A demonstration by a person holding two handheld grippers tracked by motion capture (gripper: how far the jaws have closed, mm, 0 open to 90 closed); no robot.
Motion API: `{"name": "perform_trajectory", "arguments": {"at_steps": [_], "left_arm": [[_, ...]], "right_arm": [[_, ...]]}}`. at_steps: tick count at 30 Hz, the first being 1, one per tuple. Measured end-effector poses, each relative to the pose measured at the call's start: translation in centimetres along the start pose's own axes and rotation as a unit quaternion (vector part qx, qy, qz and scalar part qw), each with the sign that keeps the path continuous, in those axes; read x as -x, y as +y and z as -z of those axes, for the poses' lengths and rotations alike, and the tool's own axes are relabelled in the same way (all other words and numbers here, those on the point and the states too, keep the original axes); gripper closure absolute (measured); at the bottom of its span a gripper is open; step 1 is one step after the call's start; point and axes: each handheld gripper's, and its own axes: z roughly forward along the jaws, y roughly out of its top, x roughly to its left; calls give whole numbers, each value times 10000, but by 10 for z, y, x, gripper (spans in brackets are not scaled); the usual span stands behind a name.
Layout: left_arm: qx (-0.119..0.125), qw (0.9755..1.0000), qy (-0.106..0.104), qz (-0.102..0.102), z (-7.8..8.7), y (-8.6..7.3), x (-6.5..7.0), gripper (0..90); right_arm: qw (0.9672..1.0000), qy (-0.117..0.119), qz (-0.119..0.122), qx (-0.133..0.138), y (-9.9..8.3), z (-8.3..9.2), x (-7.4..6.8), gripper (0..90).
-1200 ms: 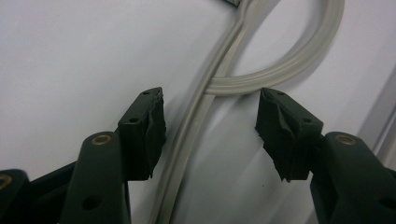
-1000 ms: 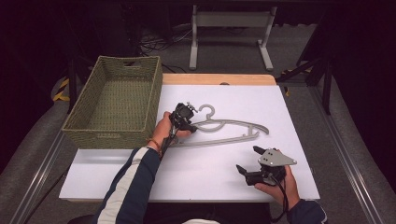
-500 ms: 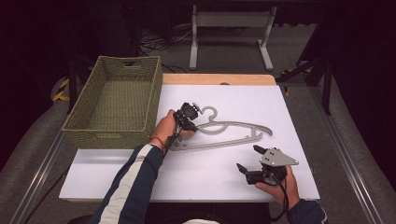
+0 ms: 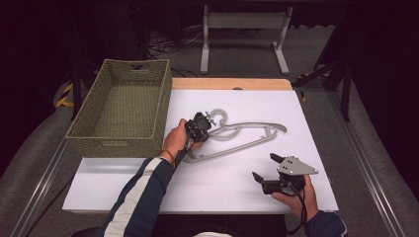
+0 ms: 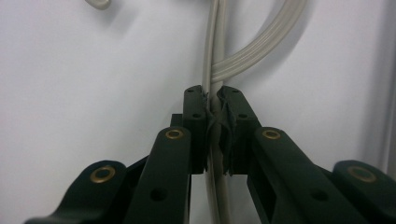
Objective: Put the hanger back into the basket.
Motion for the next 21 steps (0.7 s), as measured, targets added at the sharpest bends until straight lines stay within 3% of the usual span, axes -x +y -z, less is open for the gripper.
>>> {"name": "perform_trajectory", "arguments": {"at_steps": [1, 2, 3, 6, 10, 13, 15, 17, 21], "left_arm": [[0, 10000, 0, 0, 0, 0, 0, 822], [304, 9995, 113, 18, 7, 2, 2, 822], [304, 9995, 113, 18, 7, 2, 2, 822], [670, 9971, 340, 77, 15, 4, 5, 822], [940, 9944, 478, 97, 22, 4, 6, 823], [1481, 9869, 587, 241, 41, 4, 5, 823], [1552, 9859, 555, 292, 44, 4, 4, 823], [1722, 9829, 562, 337, 52, 4, 3, 823], [1845, 9809, 502, 354, 62, 6, 2, 823]], "right_arm": [[10000, 5, -1, 8, 0, 0, 0, 132], [10000, 13, -11, -2, 0, 0, 0, 132], [10000, 13, -11, -2, 0, 0, 0, 132], [10000, 21, 16, -3, -1, -1, 0, 132], [10000, 16, -14, -1, 0, -1, 0, 132], [10000, 5, -5, 4, 0, 0, 0, 132], [10000, -1, -1, 5, 0, 0, 0, 132], [10000, -10, 7, 30, -1, 0, 0, 132], [9999, -122, 56, 98, 0, 1, 0, 128]]}}
